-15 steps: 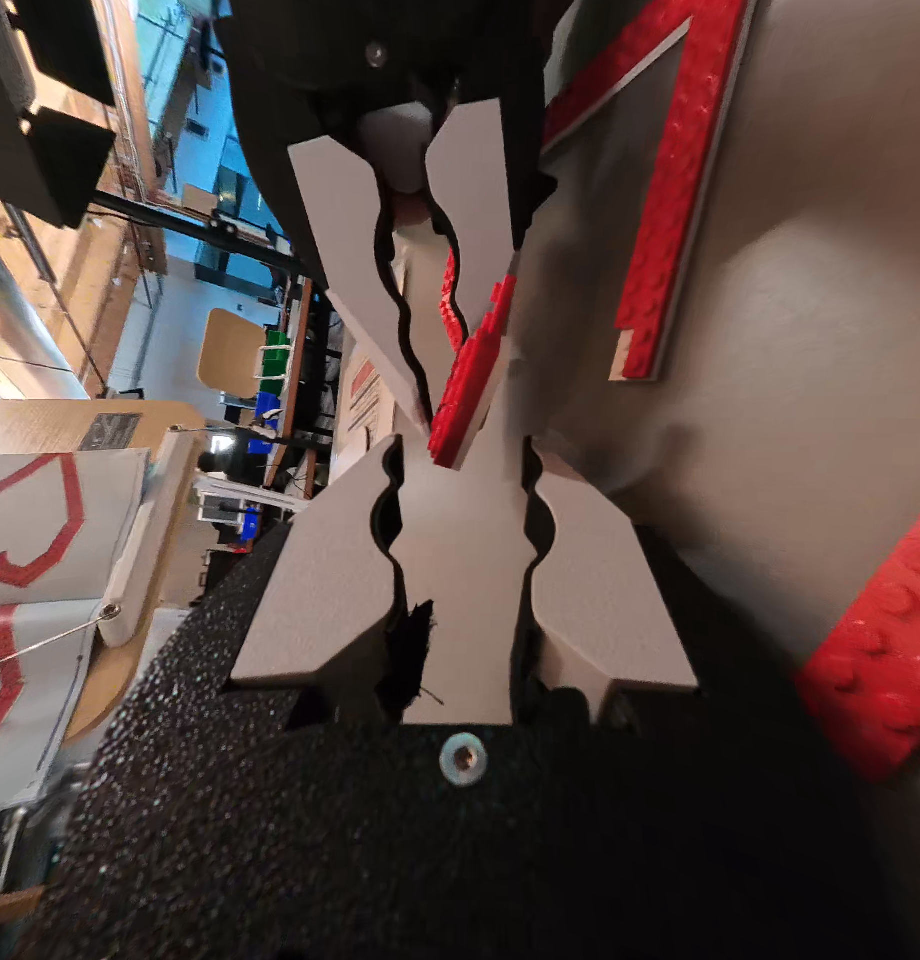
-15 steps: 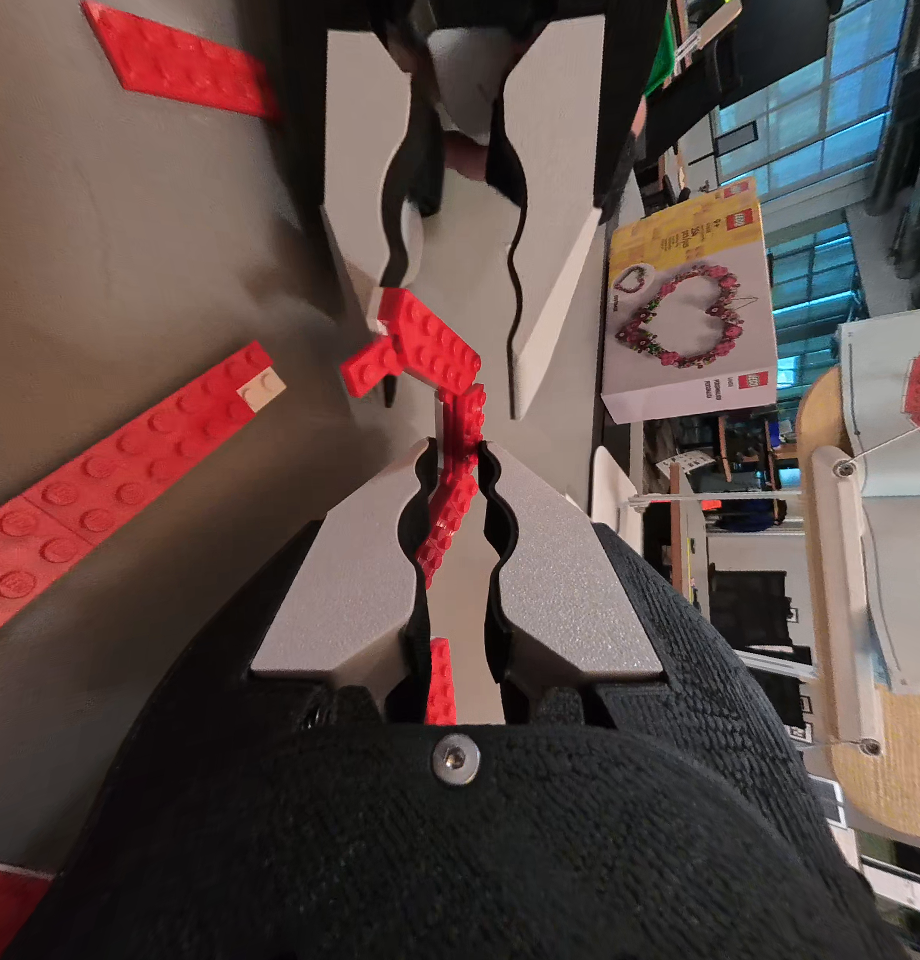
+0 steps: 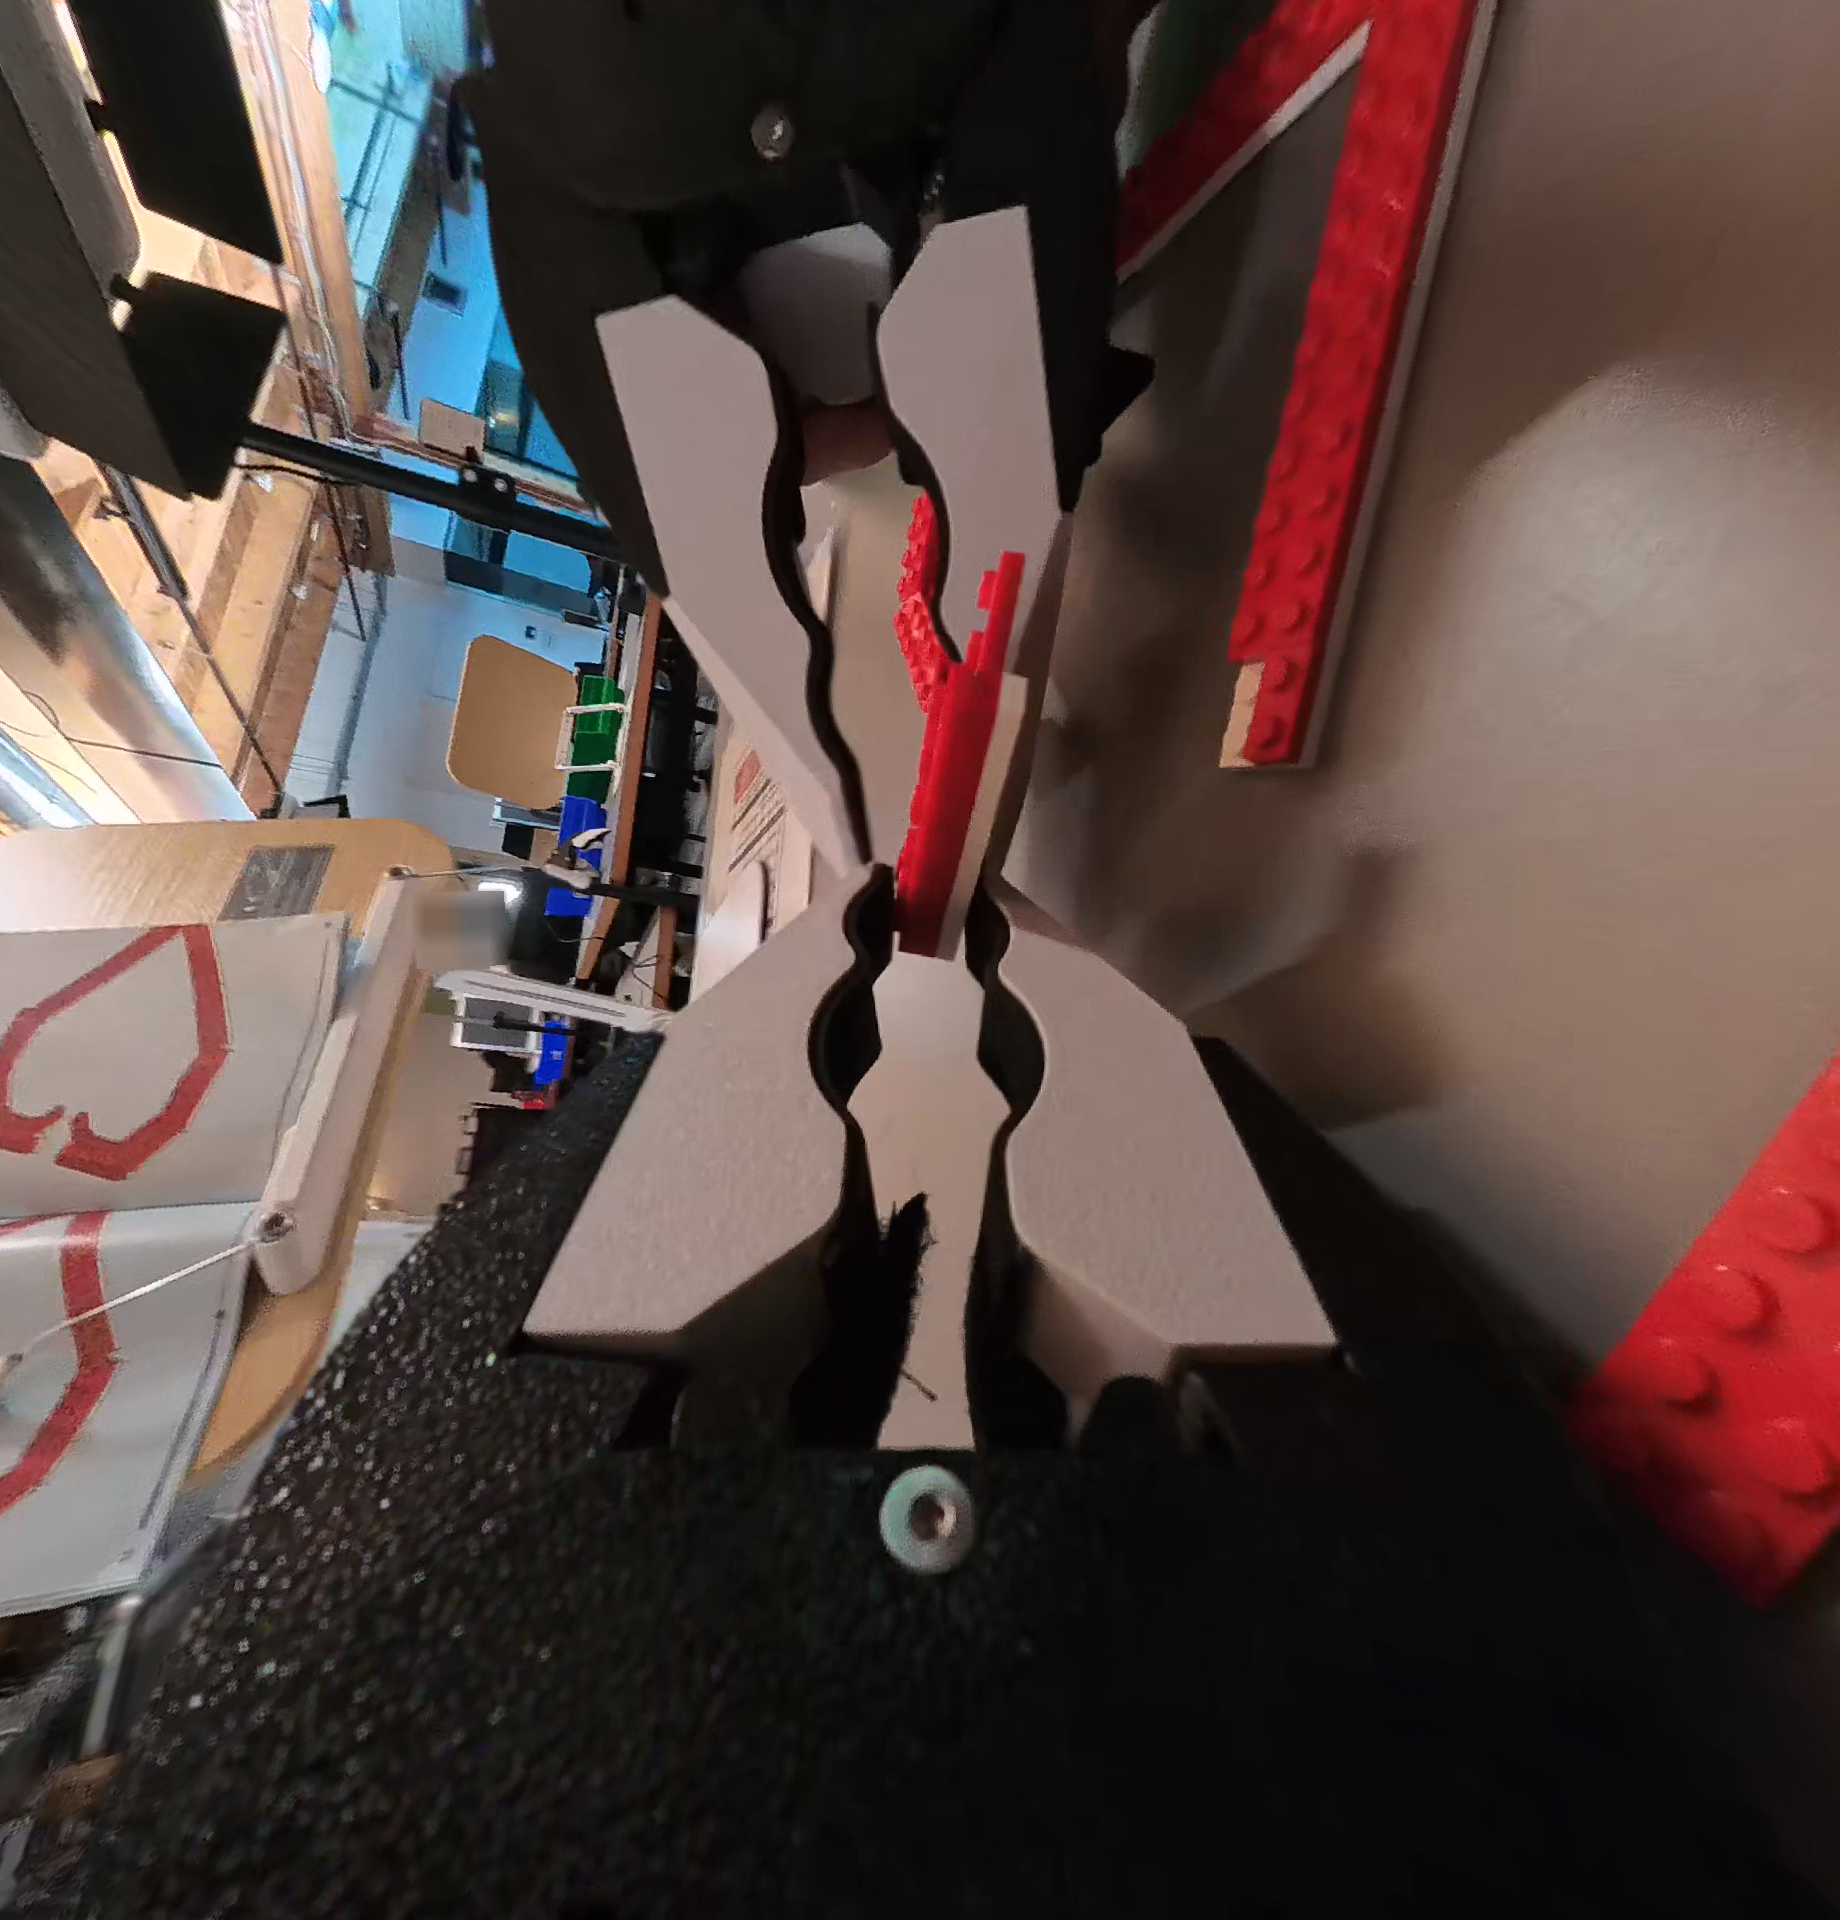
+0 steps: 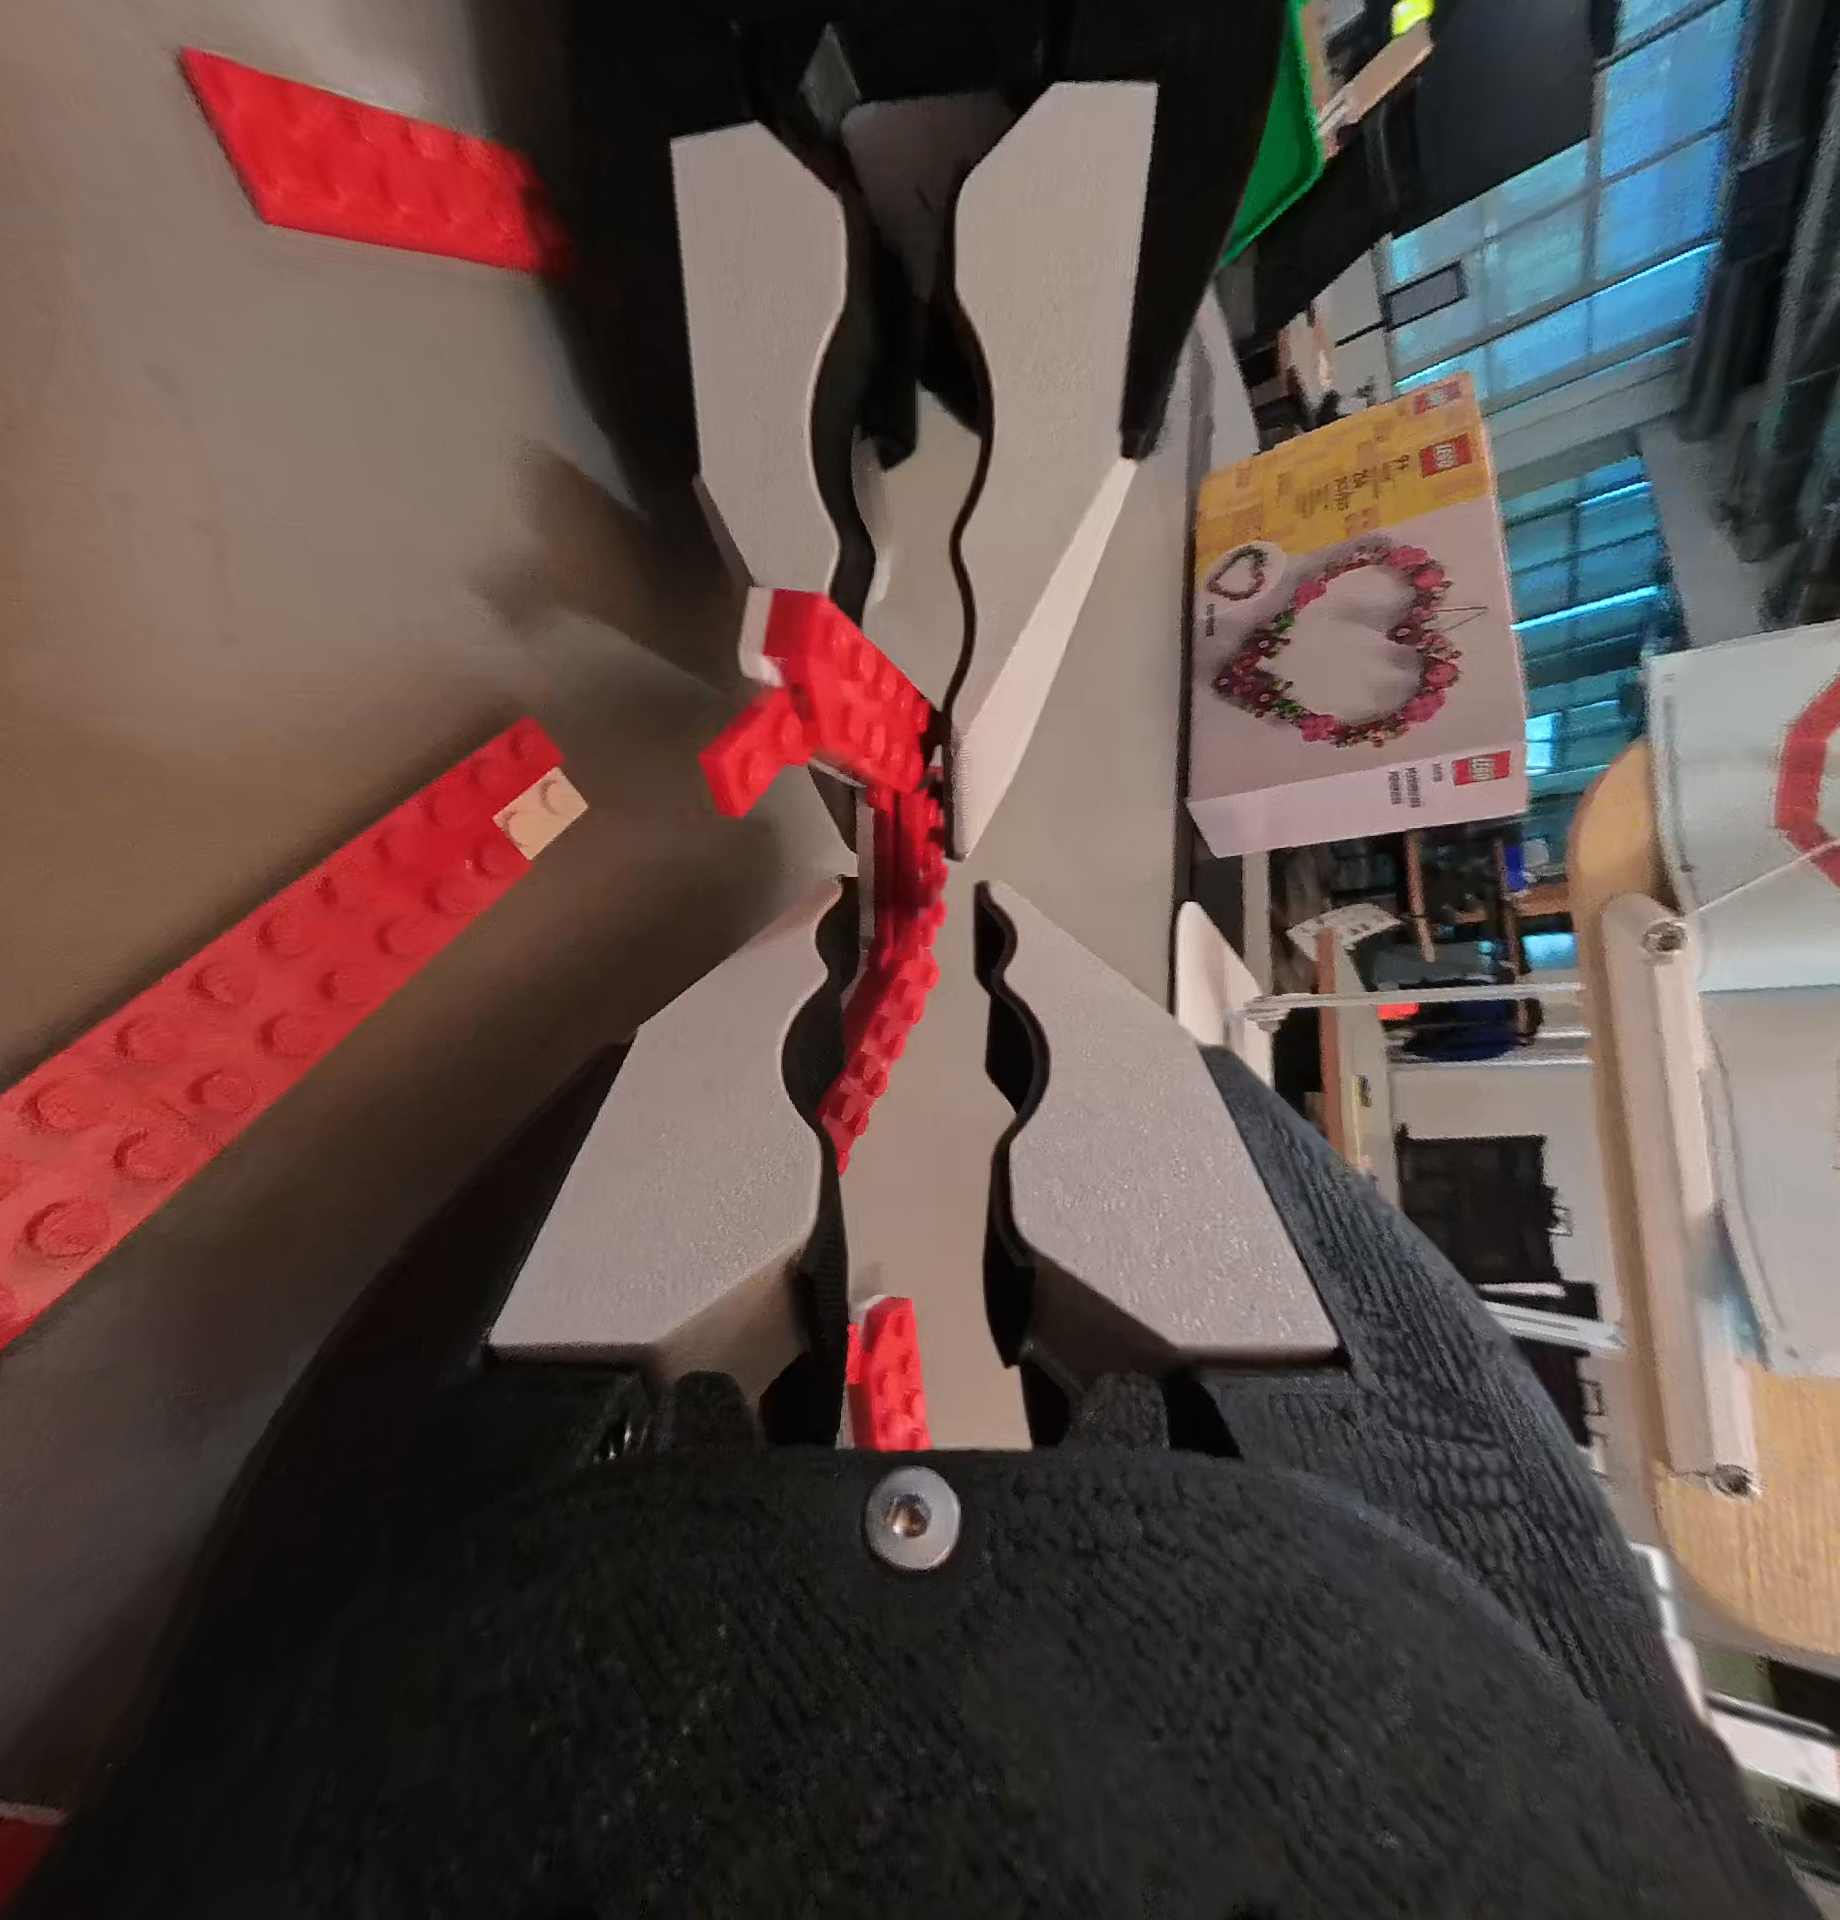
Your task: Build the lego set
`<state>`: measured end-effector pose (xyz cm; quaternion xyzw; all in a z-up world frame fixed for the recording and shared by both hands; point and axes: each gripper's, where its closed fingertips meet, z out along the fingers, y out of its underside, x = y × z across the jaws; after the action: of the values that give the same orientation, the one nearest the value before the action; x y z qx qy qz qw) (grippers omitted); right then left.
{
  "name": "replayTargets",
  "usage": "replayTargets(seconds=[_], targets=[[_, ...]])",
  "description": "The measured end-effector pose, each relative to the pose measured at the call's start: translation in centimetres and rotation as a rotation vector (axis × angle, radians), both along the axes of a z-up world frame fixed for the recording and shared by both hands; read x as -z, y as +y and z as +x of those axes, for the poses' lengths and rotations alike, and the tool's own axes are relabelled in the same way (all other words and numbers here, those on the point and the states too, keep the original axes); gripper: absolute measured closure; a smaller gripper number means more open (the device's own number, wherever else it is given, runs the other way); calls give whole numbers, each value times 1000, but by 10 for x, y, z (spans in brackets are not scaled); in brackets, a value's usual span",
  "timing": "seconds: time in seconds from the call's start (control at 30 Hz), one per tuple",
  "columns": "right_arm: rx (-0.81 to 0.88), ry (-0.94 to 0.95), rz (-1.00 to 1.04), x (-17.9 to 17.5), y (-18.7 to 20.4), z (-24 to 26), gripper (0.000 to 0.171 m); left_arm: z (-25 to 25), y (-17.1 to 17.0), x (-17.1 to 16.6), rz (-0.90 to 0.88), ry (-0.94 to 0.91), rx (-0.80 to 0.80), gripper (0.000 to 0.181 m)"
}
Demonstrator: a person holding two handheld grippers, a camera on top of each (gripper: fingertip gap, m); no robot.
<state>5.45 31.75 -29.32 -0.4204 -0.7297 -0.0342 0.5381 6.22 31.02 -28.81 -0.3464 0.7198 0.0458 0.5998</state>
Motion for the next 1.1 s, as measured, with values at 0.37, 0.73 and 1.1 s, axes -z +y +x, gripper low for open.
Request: replayTargets(seconds=[0.37,0.73,1.1], targets=[[32,69,-76,-14,-2,-2,158,-3,0,-14,-325,-175,18,169],[55,84,-194,-9,-4,-4,161,-3,-6,-13,-116,-116,62,169],[26,177,-221,-28,-6,-2,128,-11,7,-33,-287,-245,1,171]])
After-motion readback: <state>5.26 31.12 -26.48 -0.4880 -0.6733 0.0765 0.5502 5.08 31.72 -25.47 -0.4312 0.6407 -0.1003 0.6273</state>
